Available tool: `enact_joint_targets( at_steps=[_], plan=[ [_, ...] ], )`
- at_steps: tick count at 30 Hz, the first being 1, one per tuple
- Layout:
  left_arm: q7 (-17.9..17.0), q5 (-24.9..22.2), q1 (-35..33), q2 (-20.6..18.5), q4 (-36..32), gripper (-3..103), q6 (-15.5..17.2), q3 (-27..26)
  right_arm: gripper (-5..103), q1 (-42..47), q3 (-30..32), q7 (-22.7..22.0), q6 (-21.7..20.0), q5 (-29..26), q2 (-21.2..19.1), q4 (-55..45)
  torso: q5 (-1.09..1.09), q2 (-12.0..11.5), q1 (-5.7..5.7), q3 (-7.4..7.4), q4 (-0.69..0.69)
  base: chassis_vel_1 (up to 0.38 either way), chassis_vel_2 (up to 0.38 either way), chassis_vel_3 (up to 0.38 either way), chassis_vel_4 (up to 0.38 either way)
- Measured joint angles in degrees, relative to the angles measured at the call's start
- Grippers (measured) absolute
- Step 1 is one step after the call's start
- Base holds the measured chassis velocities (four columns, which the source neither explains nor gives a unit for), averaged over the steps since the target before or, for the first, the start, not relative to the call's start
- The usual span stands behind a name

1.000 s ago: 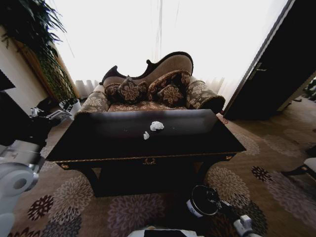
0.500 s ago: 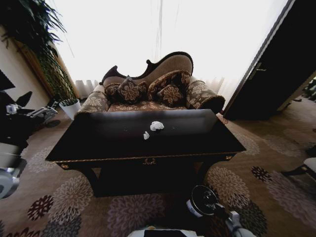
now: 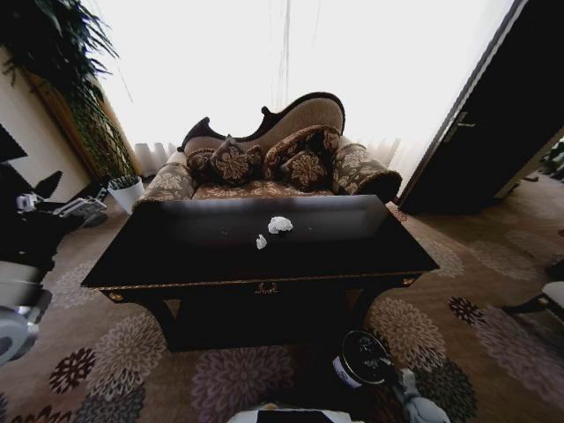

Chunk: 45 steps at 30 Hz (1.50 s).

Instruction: Move to the front of the table and place the trash on the table into the trash bin.

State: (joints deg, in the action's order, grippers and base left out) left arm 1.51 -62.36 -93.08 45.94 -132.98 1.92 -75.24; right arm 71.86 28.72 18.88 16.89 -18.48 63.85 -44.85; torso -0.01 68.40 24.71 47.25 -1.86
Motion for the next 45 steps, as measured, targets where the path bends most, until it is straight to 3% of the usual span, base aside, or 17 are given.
enact_joint_targets(
  at_steps=[1, 5, 7, 11, 14, 19, 23, 31, 35, 39, 45],
  plan=[
    [0.0, 0.0, 0.0, 0.0, 0.0, 100, 0.0, 0.0, 18, 0.0, 0.0, 0.0, 0.0, 0.0, 0.0, 0.0, 0.00, 0.0, 0.00, 0.00, 0.00, 0.000, 0.000, 0.000, 0.000],
    [0.0, 0.2, 0.3, 0.1, 0.0, 100, 0.0, 0.4, 40, 0.5, 0.0, -0.9, -0.2, 0.4, 0.7, -0.8, 0.01, 0.0, 0.00, 0.00, 0.00, 0.000, 0.000, 0.000, 0.000],
    [0.0, 0.2, 0.3, 0.1, 0.0, 100, 0.0, 0.4, 40, 0.6, 0.0, -1.0, -0.2, 0.4, 0.8, -0.9, 0.01, 0.0, 0.00, 0.00, 0.00, 0.000, 0.000, 0.000, 0.000],
    [0.1, 0.2, 0.1, 0.2, 0.0, 100, 0.0, 0.2, 62, 1.7, 0.1, -1.2, -0.2, 0.5, 1.3, -2.2, 0.01, 0.0, 0.00, 0.00, 0.00, 0.000, 0.000, 0.000, 0.000],
    [0.1, 0.2, 0.3, 0.0, 0.1, 100, -0.1, 0.1, 67, 2.9, 0.5, -1.3, -0.2, 0.4, 1.3, -3.8, 0.01, 0.0, 0.00, 0.00, 0.01, 0.000, 0.000, 0.000, 0.000],
    [0.1, 0.4, 2.1, 0.3, 0.8, 100, -0.1, 1.7, 88, 8.1, 2.6, -1.5, 0.4, 0.7, 1.2, -12.1, 0.01, 0.0, 0.00, 0.00, 0.00, 0.000, 0.000, 0.000, 0.000],
    [0.1, 1.4, 4.2, 1.2, 1.4, 100, -0.1, 4.4, 97, 12.6, 5.0, -1.7, 1.1, 2.1, 0.7, -20.1, 0.01, 0.0, 0.00, 0.00, 0.00, 0.000, 0.000, 0.000, 0.000],
    [0.1, 2.9, 8.2, 2.7, 2.5, 100, -0.2, 9.9, 100, 23.2, 13.5, -2.1, 2.4, 4.5, -0.1, -35.4, 0.00, 0.0, 0.00, 0.00, -0.01, 0.000, 0.000, 0.000, 0.000],
    [0.2, 4.0, 9.3, 4.1, 3.2, 100, -0.5, 12.4, 100, 27.9, 18.6, -4.2, 2.8, 3.6, 2.6, -44.1, 0.01, 0.0, 0.00, 0.00, 0.00, 0.000, 0.000, 0.000, 0.000],
    [0.2, 4.8, 9.6, 4.9, 3.2, 100, -0.5, 13.9, 100, 29.1, 21.9, -3.5, 4.7, 3.3, 5.2, -48.8, -0.01, 0.0, 0.00, 0.00, 0.00, 0.000, 0.000, 0.000, 0.000],
    [0.2, 5.4, 9.6, 4.7, 3.5, 100, -0.6, 14.8, 100, 31.5, 24.8, -3.9, 7.0, 3.1, 6.0, -54.4, 0.01, 0.0, 0.00, 0.00, 0.00, 0.000, 0.000, 0.000, 0.000]
  ],
)
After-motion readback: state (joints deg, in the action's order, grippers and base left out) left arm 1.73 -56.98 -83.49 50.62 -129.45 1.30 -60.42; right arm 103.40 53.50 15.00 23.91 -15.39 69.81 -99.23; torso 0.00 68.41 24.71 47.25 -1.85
